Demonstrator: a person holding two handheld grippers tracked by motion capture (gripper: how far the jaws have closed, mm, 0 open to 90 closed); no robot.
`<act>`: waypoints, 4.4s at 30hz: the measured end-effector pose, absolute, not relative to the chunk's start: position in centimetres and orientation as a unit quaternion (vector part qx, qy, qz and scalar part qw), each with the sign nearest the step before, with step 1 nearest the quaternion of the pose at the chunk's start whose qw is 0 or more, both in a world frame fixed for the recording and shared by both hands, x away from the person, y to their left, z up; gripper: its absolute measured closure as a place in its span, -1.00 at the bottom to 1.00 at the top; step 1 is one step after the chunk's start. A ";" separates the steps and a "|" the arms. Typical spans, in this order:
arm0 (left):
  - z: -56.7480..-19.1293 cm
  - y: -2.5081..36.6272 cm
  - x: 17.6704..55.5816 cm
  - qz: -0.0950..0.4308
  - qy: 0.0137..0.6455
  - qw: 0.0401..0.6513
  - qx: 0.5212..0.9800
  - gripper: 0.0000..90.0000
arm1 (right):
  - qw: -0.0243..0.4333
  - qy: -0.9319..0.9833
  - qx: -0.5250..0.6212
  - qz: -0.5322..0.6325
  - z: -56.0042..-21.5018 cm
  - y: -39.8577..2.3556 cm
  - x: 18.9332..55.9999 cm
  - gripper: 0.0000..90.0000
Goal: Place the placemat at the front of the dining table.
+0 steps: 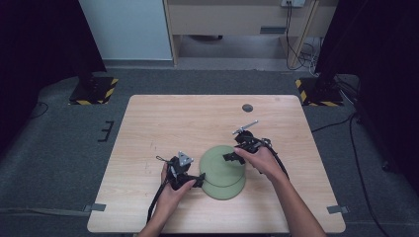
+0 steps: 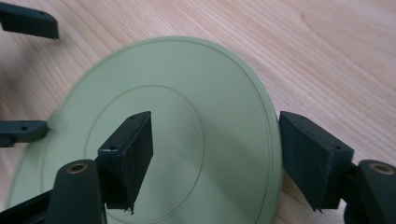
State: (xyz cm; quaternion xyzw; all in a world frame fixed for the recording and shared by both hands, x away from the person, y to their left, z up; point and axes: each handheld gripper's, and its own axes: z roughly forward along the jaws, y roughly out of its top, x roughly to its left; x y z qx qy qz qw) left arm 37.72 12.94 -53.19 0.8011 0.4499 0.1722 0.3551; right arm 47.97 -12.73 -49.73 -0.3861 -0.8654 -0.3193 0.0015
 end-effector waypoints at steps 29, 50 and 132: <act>-53.2 12.9 37.7 0.174 0.452 0.352 0.801 -1.00 | -0.054 -0.877 -0.350 -0.324 -47.3 -13.1 46.6 0.90; -51.9 15.5 38.3 0.179 0.478 0.372 0.775 -0.95 | -0.058 -0.870 -0.351 -0.342 -46.0 -13.5 46.2 0.90; -53.7 22.4 41.3 0.224 0.551 0.302 0.744 -1.00 | -0.093 -0.791 -0.420 -0.434 -38.6 -11.4 53.8 0.91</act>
